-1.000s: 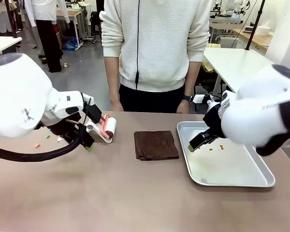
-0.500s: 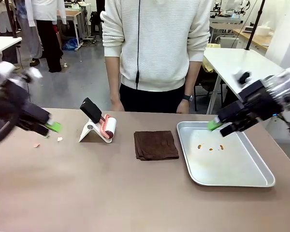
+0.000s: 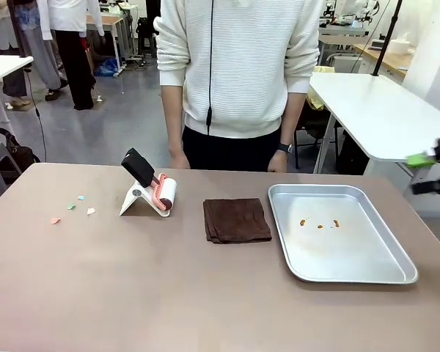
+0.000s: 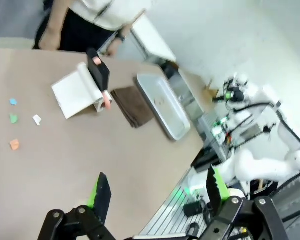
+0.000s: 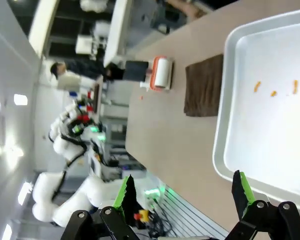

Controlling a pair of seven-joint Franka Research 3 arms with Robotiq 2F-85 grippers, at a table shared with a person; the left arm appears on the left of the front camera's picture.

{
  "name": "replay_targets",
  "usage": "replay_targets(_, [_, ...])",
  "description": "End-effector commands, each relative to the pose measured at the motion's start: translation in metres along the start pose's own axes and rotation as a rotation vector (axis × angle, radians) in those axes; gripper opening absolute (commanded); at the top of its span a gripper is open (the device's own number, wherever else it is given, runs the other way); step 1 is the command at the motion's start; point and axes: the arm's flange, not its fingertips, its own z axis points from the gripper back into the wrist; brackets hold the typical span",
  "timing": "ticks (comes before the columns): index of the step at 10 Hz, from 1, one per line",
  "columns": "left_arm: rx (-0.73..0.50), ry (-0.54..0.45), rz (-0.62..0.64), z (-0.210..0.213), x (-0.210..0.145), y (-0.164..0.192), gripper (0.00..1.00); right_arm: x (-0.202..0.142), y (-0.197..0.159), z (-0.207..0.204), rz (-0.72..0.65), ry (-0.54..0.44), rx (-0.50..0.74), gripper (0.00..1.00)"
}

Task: Clean the surface of the table.
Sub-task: Hold the Lint Roller with your left hand and the towel with your right hand.

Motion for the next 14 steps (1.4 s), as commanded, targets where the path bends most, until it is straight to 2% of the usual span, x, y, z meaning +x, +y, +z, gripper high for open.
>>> replay_targets(1, [-0.052, -0.116, 0.044, -0.021, -0.052, 0.007, 1.0, -0.113, -0.065, 0.002, -0.11, -0.134, 0.078, 1.0])
replay_targets(4, [-0.045, -0.267, 0.189, -0.016, -0.079, 0.026, 1.0, -0.126, -0.13, 0.047, -0.255, -0.275, 0.166, 1.0])
replay_targets(6, [-0.038, -0.348, 0.295, -0.018, -0.088, 0.037, 1.0, -0.125, -0.144, 0.049, -0.305, -0.282, 0.151, 1.0])
replay_targets(7, [-0.02, -0.351, 0.317, -0.021, -0.089, 0.037, 1.0, -0.124, -0.146, 0.048, -0.31, -0.298, 0.125, 1.0])
replay_targets(8, [0.011, -0.356, 0.322, -0.017, -0.09, 0.042, 1.0, -0.089, -0.168, 0.107, -0.329, -0.269, 0.136, 1.0])
replay_targets(9, [-0.029, -0.316, 0.31, 0.035, -0.039, 0.084, 1.0, -0.089, -0.168, 0.107, -0.329, -0.269, 0.136, 1.0])
replay_targets(14, [-0.02, -0.315, 0.326, 0.033, -0.039, 0.088, 1.0, -0.09, -0.173, 0.104, -0.338, -0.257, 0.122, 1.0])
